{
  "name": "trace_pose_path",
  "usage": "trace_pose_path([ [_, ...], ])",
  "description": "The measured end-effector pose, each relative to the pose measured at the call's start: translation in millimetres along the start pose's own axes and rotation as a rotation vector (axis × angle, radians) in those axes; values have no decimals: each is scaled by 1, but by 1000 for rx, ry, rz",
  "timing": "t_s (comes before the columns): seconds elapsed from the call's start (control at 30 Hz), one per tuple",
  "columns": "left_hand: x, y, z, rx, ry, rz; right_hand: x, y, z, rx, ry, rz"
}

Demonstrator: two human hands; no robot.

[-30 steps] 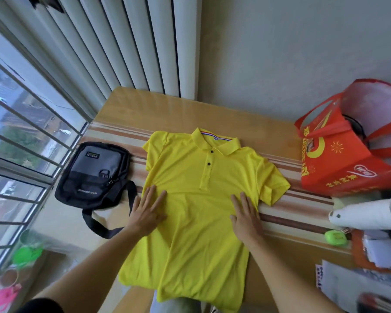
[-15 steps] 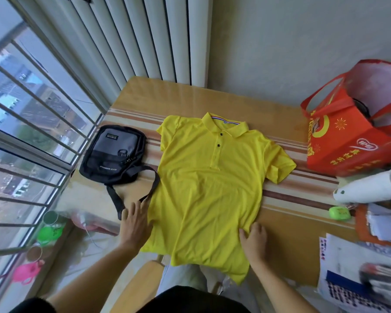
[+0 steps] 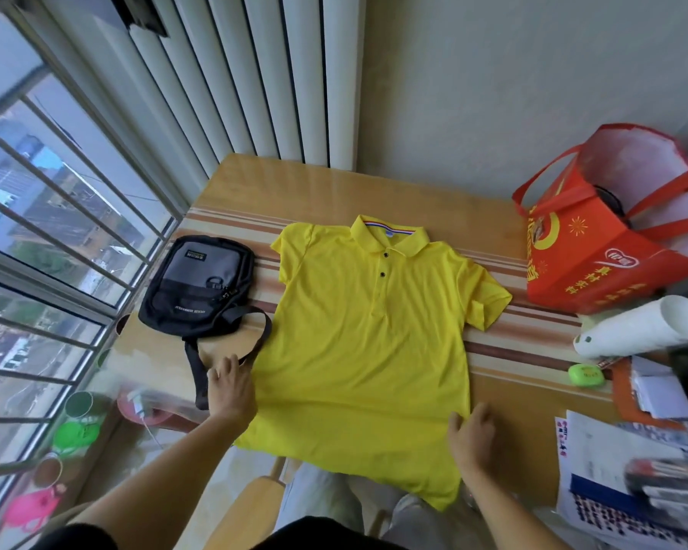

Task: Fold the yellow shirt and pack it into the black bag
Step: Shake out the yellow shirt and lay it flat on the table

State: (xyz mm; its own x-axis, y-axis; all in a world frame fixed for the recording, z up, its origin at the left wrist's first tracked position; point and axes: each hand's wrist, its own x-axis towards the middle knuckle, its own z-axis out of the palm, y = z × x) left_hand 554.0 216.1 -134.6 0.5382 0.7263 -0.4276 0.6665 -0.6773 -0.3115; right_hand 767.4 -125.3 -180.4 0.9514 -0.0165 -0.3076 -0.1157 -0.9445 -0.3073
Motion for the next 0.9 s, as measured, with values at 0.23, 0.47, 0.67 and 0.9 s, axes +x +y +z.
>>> trace_pose_path([
  [0.23,12,19,11,-154,37,361,3,-21,5,-206,46,-267],
  [0.47,56,44,-20,-277,97,264,57,-80,-19,-347,-90,-208],
  [0.67,166,72,-105,-404,227,294,161,-171,-30,-55,16,-495],
  [0.9,271,110,-168,-582,142,270,264,-230,-23,23,106,-532],
])
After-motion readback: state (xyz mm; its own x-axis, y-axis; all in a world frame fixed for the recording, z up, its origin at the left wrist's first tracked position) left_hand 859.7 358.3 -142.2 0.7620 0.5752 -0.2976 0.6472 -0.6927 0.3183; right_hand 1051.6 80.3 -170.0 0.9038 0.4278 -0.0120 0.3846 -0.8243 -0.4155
